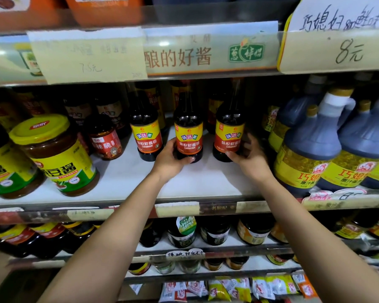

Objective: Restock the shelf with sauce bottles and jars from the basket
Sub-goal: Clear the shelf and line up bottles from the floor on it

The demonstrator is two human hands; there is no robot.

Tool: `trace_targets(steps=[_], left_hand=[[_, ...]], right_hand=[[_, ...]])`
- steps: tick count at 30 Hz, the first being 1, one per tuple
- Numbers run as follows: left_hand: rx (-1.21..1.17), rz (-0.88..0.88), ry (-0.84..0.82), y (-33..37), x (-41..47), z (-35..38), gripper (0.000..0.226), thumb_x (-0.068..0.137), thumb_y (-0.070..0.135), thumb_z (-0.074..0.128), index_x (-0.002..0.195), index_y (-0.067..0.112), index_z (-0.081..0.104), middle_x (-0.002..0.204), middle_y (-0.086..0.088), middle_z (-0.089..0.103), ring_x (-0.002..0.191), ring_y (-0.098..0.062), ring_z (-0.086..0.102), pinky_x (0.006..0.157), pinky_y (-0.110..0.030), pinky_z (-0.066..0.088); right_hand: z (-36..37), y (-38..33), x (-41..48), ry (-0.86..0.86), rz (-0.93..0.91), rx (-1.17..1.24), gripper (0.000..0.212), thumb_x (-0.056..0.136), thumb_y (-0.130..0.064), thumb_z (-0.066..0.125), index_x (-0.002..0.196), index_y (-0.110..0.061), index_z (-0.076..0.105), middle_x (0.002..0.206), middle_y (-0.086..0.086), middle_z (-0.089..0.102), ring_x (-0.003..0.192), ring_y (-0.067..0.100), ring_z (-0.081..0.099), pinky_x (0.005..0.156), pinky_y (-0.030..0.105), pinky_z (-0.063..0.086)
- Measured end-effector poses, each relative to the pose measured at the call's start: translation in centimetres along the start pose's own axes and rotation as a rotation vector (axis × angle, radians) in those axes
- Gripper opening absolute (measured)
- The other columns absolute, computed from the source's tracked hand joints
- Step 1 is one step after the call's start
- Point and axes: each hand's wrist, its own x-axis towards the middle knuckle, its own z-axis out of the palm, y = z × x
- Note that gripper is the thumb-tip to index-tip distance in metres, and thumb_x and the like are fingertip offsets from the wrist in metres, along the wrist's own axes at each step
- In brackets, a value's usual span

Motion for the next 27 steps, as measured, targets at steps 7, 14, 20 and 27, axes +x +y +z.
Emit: trace_targets(steps=[7, 14, 20, 27], left_hand=[[0.054, 0.019, 0.091, 0.4, -3.3, 0.1, 0.05, 0.079, 0.013, 0.069, 0.123, 0.016, 0.044, 0.12, -0.004, 0.054, 0.116, -0.023, 0.051, 0.1, -0.045, 0.043], [0.117, 0.092, 0.045, 2.4, -7.4, -0.2, 0.047, 0.083, 0.026, 0.066, 0.124, 0.016, 0.046, 0.125, 0.0, 0.053, 0.105, -0.012, 0.051, 0.094, -0.04, 0.047], [0.054, 0.177, -0.139, 3.4, -12.1, -0.2, 0.018, 0.085, 0.021, 0.063, 0.1, 0.023, 0.053, 0.104, 0.005, 0.058, 0.096, -0.015, 0.058, 0.084, -0.029, 0.047], [-0.029, 0.152, -0.44, 2.1, -16.5, 4.2, 0.013, 0.086, 0.012, 0.061, 0.087, 0.024, 0.056, 0.082, 0.005, 0.061, 0.082, -0.018, 0.06, 0.08, -0.031, 0.047]], right_hand=[[-0.6, -0.6, -3.5, 0.141, -0.1, -0.084, 0.062, 0.08, -0.022, 0.071, 0.133, -0.012, 0.041, 0.116, 0.007, 0.057, 0.101, 0.014, 0.054, 0.082, 0.016, 0.043], [-0.2, -2.0, -9.2, 0.234, -0.166, -0.139, 0.04, 0.082, -0.019, 0.069, 0.118, -0.013, 0.053, 0.105, 0.004, 0.062, 0.095, 0.012, 0.059, 0.085, 0.024, 0.046], [0.0, -1.4, -16.3, 0.438, -0.118, -0.171, 0.04, 0.083, -0.025, 0.067, 0.118, -0.015, 0.053, 0.098, -0.007, 0.06, 0.078, -0.006, 0.058, 0.079, 0.018, 0.047], [-3.1, 1.7, -24.9, 0.623, 0.032, -0.221, 0.035, 0.083, -0.026, 0.066, 0.114, -0.014, 0.055, 0.097, -0.002, 0.06, 0.079, -0.009, 0.059, 0.068, 0.007, 0.044]])
